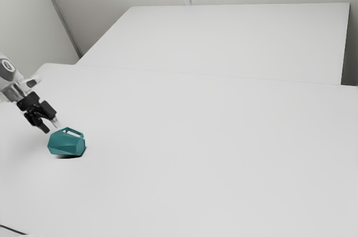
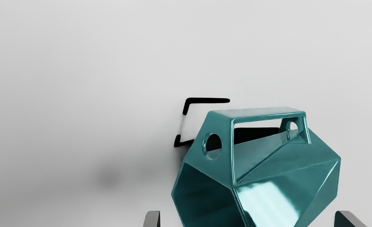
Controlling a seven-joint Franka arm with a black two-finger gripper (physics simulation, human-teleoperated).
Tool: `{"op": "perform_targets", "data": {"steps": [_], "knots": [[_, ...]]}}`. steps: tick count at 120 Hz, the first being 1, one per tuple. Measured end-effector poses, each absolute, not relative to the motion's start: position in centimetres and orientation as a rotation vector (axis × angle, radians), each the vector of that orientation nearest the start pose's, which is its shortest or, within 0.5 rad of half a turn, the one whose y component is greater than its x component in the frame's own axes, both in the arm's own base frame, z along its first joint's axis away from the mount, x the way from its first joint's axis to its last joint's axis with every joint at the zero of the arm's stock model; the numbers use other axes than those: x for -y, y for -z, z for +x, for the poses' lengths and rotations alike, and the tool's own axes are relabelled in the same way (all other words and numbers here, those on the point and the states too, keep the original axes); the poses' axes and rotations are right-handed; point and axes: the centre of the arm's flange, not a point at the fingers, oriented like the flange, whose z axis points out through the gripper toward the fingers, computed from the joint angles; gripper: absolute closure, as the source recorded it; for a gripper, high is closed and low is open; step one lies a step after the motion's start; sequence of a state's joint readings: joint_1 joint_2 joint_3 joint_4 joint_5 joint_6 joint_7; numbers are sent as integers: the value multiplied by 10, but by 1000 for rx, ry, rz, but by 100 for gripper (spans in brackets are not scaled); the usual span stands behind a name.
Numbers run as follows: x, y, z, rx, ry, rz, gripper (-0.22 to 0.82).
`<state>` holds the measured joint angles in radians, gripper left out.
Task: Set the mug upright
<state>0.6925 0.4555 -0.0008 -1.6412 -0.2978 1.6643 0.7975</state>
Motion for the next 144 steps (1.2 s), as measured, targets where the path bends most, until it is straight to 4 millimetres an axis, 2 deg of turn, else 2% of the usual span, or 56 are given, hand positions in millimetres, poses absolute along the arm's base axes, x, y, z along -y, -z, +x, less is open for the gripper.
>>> {"op": "perform_targets", "data": {"steps": [18, 44, 62, 87, 104, 144], "knots": [[-379, -303, 493, 12, 147, 2529, 0], [-377, -294, 487, 11, 92, 2416, 5], [-375, -290, 483, 5, 53, 2355, 17], [-373, -283, 475, -15, 18, 2287, 44], [-370, -281, 474, -14, 5, 2259, 57], [-363, -285, 476, 13, -13, 2230, 72]]}}
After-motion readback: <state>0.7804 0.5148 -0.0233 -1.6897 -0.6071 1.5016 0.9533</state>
